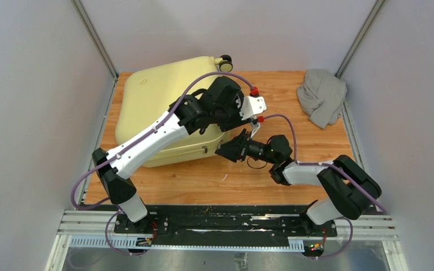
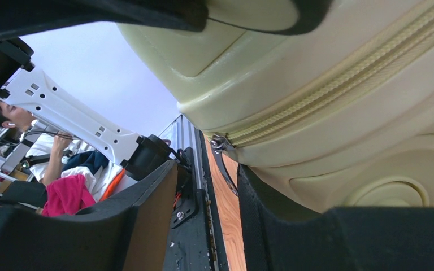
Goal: Pack the luggage
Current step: Zip the luggage at the center of the board.
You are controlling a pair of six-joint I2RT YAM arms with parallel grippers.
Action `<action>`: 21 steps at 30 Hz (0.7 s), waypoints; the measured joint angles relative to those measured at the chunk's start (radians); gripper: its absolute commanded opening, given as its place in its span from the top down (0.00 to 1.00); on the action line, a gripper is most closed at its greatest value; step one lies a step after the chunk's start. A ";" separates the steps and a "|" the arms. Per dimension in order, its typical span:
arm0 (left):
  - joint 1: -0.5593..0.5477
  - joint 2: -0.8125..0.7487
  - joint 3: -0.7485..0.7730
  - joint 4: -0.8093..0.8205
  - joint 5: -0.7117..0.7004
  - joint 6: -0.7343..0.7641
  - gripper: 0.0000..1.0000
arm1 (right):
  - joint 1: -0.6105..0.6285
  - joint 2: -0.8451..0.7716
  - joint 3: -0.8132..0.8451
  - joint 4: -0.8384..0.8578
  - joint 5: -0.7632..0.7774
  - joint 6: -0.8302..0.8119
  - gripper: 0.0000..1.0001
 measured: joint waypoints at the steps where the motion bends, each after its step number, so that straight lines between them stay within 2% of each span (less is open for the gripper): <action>1: 0.000 -0.001 0.000 0.000 0.000 0.000 1.00 | -0.002 0.006 0.000 0.006 0.001 0.004 0.61; 11: 0.000 -0.006 0.002 0.000 0.000 0.002 1.00 | -0.004 0.029 -0.001 0.019 0.045 0.031 0.99; 21: 0.000 -0.006 0.002 0.014 -0.002 0.012 1.00 | 0.007 0.029 -0.004 0.062 0.065 0.073 1.00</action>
